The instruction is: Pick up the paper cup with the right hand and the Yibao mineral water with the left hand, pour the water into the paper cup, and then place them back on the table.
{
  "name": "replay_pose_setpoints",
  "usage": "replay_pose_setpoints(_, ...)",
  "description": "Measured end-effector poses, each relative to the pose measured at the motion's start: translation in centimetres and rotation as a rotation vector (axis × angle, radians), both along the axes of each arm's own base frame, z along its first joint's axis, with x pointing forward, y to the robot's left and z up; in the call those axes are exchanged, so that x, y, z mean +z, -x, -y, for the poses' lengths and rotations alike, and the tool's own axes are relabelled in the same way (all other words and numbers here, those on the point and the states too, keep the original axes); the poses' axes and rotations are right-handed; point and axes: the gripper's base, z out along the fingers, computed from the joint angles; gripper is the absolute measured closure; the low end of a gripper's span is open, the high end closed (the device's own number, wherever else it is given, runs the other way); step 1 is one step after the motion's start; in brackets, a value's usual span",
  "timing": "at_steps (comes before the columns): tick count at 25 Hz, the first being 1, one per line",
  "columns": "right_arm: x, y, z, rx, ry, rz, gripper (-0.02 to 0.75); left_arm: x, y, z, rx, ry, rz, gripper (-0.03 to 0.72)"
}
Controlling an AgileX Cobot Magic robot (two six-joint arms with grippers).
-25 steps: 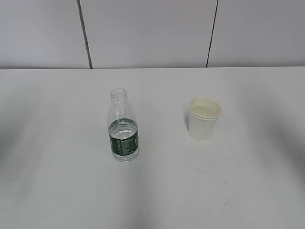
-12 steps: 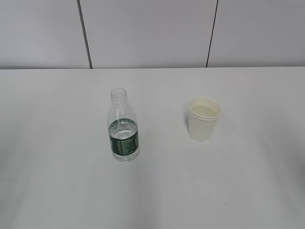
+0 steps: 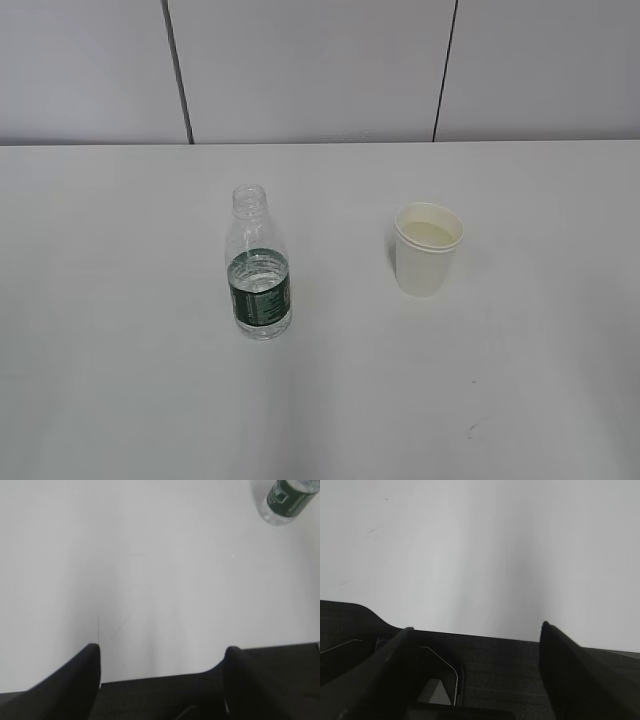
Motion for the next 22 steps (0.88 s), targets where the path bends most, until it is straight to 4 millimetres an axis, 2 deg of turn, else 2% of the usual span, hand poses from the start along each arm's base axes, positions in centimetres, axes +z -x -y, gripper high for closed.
replay_pose_setpoints(3, -1.4, 1.1, 0.0, 0.000, 0.000, 0.016, 0.153, 0.1, 2.0, 0.0, 0.000, -0.001, 0.118, 0.219)
replay_pose_setpoints(9, -1.4, 2.4, 0.0, 0.000, 0.001, 0.118, 0.153, -0.7, 4.2, 0.0, 0.001, -0.003, 0.252, 0.219)
replay_pose_setpoints(15, -1.6, 3.5, 0.0, 0.000, 0.000, 0.258, 0.153, -1.1, 4.4, 0.0, 0.001, -0.003, 0.277, 0.219)
replay_pose_setpoints(22, -1.5, 6.3, 0.1, 0.000, -0.002, 0.457, 0.153, -1.5, 3.3, 0.0, 0.007, -0.001, 0.340, 0.220)
